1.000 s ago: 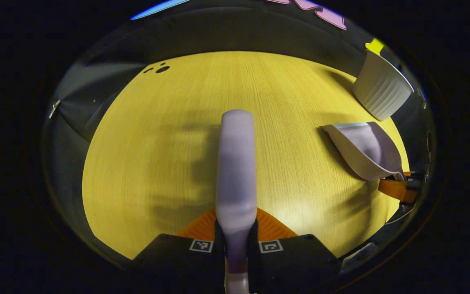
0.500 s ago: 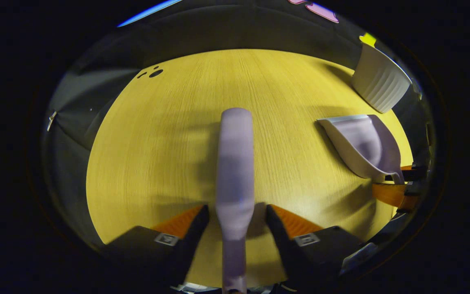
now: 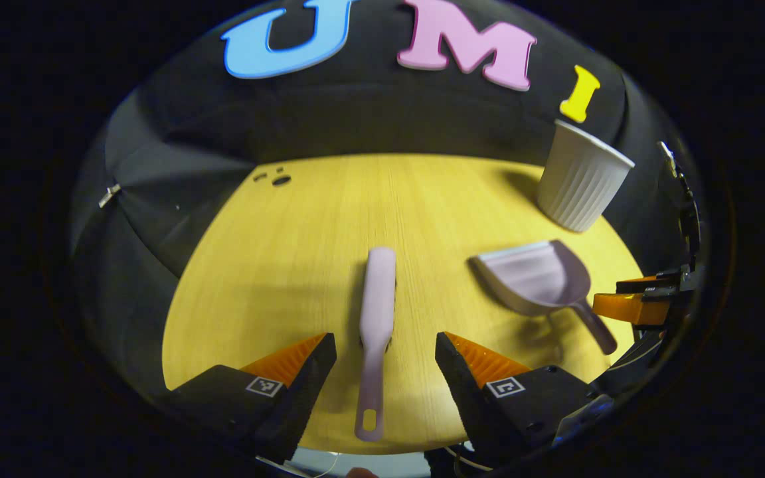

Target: Pick up the small broom and dustpan from the desktop, sweep the trash into the dustpan with the broom, and then empty the trash into the garbage bin.

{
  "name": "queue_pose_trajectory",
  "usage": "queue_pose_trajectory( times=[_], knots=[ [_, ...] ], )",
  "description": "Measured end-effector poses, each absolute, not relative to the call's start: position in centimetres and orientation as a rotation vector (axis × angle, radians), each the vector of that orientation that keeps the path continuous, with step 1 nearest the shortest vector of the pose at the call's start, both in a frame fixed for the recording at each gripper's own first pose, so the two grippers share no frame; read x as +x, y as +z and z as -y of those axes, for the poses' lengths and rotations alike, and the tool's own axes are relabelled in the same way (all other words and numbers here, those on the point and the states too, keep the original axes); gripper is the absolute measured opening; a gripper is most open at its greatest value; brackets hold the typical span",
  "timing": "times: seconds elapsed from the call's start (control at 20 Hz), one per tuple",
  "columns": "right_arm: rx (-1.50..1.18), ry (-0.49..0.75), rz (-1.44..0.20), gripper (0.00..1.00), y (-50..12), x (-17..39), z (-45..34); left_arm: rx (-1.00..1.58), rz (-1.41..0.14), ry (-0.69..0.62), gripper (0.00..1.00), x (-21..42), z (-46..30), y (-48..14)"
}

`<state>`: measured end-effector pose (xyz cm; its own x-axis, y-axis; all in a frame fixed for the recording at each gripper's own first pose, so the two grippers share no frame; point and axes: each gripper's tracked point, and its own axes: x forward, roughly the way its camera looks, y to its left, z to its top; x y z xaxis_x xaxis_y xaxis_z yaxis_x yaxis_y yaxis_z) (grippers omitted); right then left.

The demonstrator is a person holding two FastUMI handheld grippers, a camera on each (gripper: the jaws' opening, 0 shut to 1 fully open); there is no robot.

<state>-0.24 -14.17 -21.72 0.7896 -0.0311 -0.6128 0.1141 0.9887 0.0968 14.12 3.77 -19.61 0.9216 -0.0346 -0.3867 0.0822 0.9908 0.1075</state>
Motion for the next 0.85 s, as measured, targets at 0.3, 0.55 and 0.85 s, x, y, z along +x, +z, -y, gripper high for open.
queue_pose_trajectory(
  times=[0.3,0.55,0.85],
  knots=[
    [0.078,-0.119,-0.275,0.99,-10.4,-4.4,14.3,0.077,-0.027,0.000,0.95,6.9,-4.0,-10.6],
    [0.010,-0.070,-0.120,0.99,-6.1,-9.9,12.3,0.074,0.145,0.022,0.95,-1.0,-2.6,-7.9],
    [0.038,-0.075,-0.130,0.99,-8.9,-16.0,11.5,0.063,0.161,-0.001,0.95,-6.2,0.0,-10.9]
  ],
)
